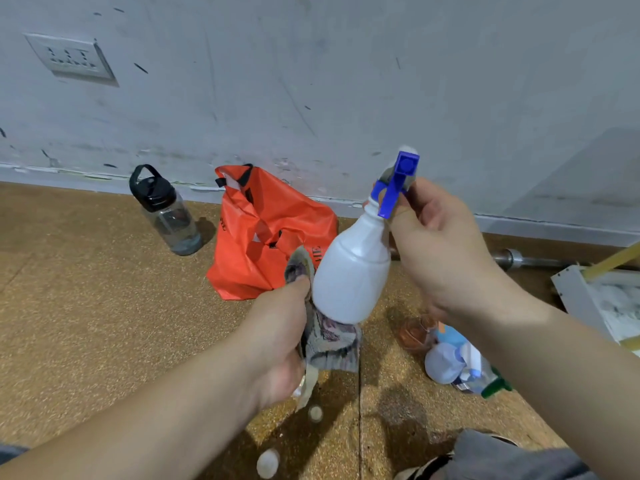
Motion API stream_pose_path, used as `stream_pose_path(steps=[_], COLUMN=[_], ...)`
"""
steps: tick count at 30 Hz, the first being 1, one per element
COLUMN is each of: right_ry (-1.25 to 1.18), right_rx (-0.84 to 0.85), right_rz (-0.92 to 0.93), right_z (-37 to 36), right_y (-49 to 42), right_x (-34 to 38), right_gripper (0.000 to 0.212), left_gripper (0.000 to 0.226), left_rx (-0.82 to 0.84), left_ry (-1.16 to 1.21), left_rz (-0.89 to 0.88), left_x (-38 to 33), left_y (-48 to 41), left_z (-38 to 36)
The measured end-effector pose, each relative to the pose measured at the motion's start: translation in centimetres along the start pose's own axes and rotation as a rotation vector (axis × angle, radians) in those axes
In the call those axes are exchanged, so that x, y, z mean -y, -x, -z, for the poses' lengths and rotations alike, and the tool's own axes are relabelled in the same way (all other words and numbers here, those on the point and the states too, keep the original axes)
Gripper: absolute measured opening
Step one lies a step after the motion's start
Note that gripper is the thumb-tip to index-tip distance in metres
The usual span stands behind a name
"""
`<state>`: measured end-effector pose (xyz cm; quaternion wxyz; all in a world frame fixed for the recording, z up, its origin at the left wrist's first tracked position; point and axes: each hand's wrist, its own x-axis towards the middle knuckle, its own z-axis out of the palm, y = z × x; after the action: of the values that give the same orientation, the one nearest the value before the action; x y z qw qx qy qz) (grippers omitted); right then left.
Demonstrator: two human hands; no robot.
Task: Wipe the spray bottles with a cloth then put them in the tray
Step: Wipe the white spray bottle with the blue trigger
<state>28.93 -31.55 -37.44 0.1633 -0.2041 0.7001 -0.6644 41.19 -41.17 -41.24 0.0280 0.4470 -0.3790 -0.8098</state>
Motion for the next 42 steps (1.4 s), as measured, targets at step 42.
stream_pose_path(steps=[42], right_ry=[0.472], right_rx=[0.086], right_rz=[-0.044], right_z=[-0.3], right_y=[1.5], right_x=[-0.7], right_gripper=[0.018], left_gripper=[0.016], left_rx=[0.146], left_ry=[-0.47], left_rz=[-0.646], left_x=[-1.9], left_y=[2.0], left_z=[0.9])
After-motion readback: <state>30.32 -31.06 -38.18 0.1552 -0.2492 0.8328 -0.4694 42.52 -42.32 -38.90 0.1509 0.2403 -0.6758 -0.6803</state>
